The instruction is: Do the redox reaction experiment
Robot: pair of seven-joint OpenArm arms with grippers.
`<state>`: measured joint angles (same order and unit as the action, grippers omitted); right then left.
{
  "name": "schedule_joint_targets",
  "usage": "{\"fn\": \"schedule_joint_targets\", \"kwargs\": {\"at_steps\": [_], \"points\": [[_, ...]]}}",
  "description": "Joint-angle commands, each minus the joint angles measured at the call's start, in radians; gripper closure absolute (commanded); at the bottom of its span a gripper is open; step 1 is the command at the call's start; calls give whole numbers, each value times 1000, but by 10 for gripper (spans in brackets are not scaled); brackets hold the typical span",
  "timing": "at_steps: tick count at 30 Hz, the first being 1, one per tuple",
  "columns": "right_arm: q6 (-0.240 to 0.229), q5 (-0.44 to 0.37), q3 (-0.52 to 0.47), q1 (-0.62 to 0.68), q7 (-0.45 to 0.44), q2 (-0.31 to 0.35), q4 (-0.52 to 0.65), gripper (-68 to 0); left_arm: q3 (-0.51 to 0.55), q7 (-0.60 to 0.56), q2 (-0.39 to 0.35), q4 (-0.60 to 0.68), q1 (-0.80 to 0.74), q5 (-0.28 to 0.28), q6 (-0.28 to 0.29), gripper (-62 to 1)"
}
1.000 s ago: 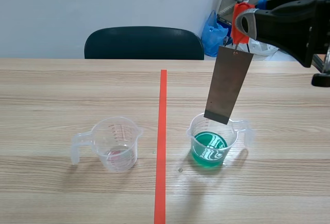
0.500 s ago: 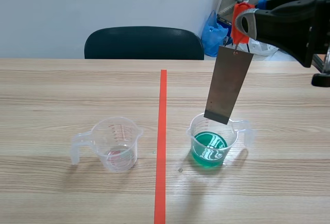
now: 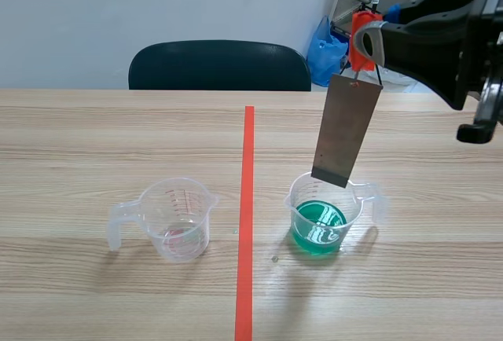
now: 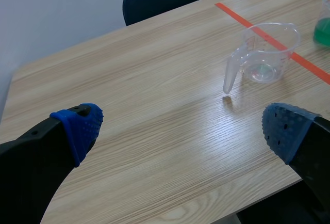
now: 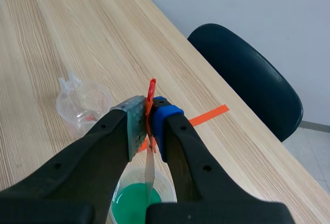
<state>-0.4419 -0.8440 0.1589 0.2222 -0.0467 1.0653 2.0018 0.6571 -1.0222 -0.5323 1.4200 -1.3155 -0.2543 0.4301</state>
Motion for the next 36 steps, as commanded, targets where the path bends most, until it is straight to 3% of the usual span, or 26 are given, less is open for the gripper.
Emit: {"fn": "schedule_joint_targets", "kwargs": {"at_steps": [1, 12, 26, 36], "points": [[0, -2, -1, -17, -2, -10, 0, -7, 2, -14, 5, 3, -1, -11, 6, -623], [-41, 39, 32, -17, -5, -84, -60, -7, 2, -14, 3, 3, -1, -11, 6, -623], [-55, 196, 93, -18, -56, -208, -161, -6, 2, -14, 2, 3, -1, -11, 6, -623], [-85, 313, 136, -35, -187, -270, -283, -6, 2, -14, 2, 3, -1, -11, 6, -623]]}}
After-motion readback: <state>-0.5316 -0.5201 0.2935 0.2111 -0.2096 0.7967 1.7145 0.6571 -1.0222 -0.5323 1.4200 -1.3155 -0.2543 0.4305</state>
